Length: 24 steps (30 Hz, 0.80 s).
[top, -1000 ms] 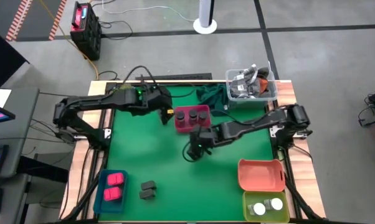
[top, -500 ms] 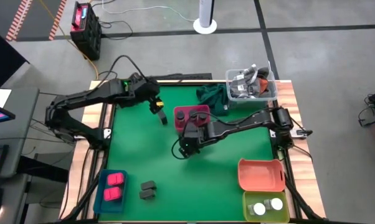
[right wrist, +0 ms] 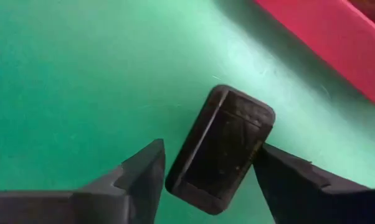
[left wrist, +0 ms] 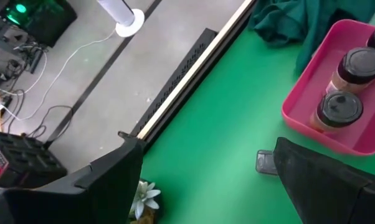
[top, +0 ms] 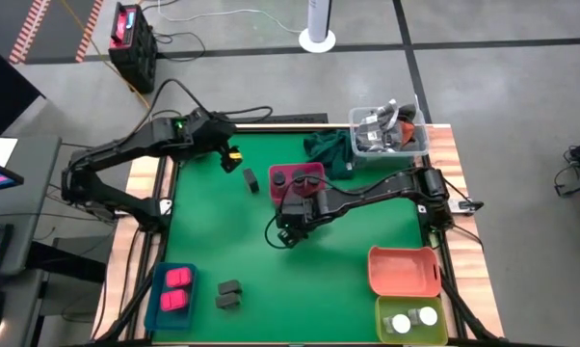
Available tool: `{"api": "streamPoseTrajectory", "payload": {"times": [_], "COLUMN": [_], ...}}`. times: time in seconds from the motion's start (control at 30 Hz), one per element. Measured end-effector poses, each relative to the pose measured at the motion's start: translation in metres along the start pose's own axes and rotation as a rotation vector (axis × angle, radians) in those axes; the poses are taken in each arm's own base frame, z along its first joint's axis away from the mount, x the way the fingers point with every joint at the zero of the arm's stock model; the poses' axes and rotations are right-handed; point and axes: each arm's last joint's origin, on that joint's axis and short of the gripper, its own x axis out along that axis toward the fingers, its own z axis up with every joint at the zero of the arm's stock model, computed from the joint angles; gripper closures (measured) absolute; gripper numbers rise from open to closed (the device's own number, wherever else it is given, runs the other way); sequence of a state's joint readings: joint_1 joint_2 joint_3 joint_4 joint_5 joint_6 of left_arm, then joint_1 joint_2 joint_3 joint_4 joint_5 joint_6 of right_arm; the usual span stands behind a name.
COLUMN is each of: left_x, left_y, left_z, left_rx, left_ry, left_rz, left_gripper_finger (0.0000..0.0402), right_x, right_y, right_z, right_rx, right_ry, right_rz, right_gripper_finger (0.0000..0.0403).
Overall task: Sort spices by type
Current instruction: Put the top left black seasoning can into the orange bin
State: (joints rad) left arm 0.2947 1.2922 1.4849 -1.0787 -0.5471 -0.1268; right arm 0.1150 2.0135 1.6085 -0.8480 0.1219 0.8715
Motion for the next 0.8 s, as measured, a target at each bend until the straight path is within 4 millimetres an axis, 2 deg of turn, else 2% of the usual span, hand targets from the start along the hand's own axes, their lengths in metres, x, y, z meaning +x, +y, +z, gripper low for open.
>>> {"api": "streamPoseTrajectory", "payload": {"times": [0.17,0.3,0.5,0.57,0.67,0.8], "left_x": [0.0,0.0,0.0,0.0,0.0,0.0], "left_y": [0.0,0.0,0.0,0.0,0.0,0.0], "left_z": [-0.002,-0.001,-0.001,0.0,0.0,0.0], "left_rx": [0.009,-0.002,-0.042,-0.053,-0.072,-0.113], "left_ry": [0.015,0.014,0.009,0.003,0.002,0.001], "left_rz": [0.002,0.002,0.001,0.0,0.0,-0.002], "left_gripper_finger": [0.0054,0.0054,0.0054,0.0054,0.0054,0.0054], "right_x": [-0.009,-0.026,-0.069,-0.082,-0.103,-0.141], "right_y": [-0.005,-0.009,-0.012,-0.014,-0.019,-0.027], "right_z": [-0.003,-0.015,-0.034,-0.044,-0.063,-0.096], "right_rx": [-0.138,-0.256,-0.351,-0.362,-0.353,-0.329], "right_ry": [0.04,0.102,0.115,0.112,0.137,0.151], "right_rz": [-0.023,-0.062,-0.053,-0.044,-0.061,-0.057], "right_gripper_finger": [0.0207,0.025,0.0248,0.0234,0.022,0.0232]}}
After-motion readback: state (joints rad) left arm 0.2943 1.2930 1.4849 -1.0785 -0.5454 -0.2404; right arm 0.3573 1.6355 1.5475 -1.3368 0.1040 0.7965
